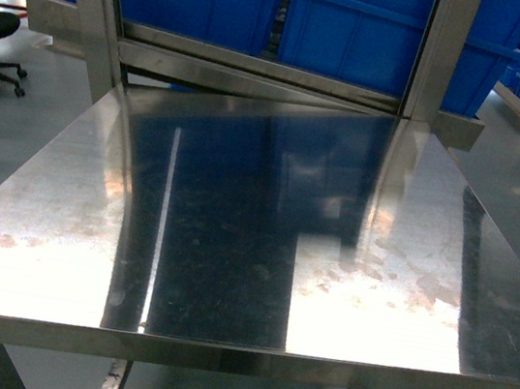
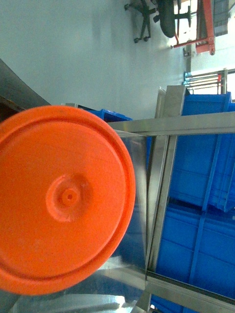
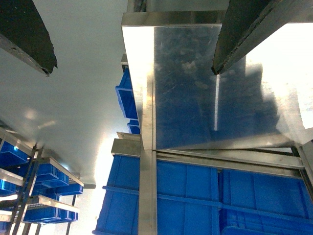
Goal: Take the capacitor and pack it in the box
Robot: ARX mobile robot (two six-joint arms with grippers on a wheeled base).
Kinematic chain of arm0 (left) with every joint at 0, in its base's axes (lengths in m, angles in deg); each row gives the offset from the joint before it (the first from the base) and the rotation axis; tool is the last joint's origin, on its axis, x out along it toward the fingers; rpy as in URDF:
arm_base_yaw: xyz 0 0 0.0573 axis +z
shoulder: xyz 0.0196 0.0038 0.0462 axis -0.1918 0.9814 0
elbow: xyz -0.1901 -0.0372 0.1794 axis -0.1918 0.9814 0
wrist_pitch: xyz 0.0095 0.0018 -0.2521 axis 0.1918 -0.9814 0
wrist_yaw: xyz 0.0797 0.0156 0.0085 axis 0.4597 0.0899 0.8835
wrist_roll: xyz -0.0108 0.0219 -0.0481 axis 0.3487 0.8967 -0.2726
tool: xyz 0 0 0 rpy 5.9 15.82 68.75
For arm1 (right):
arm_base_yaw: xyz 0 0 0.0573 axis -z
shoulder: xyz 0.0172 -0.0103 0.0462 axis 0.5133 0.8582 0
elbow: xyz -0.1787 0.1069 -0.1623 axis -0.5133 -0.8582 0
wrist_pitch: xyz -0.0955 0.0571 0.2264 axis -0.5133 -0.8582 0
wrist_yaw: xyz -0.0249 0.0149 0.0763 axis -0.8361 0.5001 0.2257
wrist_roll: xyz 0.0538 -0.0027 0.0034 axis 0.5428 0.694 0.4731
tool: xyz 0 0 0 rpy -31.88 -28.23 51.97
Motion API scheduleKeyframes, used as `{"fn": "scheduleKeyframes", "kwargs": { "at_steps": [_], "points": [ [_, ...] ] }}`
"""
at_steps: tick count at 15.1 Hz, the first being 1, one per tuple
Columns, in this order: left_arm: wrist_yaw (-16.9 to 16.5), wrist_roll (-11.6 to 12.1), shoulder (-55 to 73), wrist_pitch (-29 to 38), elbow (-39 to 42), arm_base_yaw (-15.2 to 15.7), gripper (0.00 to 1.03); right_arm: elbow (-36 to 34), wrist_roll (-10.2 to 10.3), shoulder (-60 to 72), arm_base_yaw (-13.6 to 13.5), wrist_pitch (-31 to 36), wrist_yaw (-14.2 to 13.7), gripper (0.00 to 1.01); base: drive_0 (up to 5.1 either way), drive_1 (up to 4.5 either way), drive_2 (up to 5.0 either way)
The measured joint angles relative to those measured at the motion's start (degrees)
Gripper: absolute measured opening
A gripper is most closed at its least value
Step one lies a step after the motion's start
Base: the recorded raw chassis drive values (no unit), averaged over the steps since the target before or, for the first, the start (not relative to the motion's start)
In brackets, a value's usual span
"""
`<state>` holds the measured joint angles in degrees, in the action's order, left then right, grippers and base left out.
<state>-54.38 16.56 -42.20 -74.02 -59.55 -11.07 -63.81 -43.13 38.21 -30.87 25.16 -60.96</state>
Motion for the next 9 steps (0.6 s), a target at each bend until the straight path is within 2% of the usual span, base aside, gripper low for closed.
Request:
{"fn": "scheduleKeyframes", "kwargs": {
  "at_steps": [9],
  "points": [
    [0.00, 0.00, 0.00, 0.17, 0.00, 0.00, 0.44, 0.00, 0.00, 0.00, 0.00, 0.17, 0.00, 0.98, 0.0, 0.00, 0.0]
  ]
}}
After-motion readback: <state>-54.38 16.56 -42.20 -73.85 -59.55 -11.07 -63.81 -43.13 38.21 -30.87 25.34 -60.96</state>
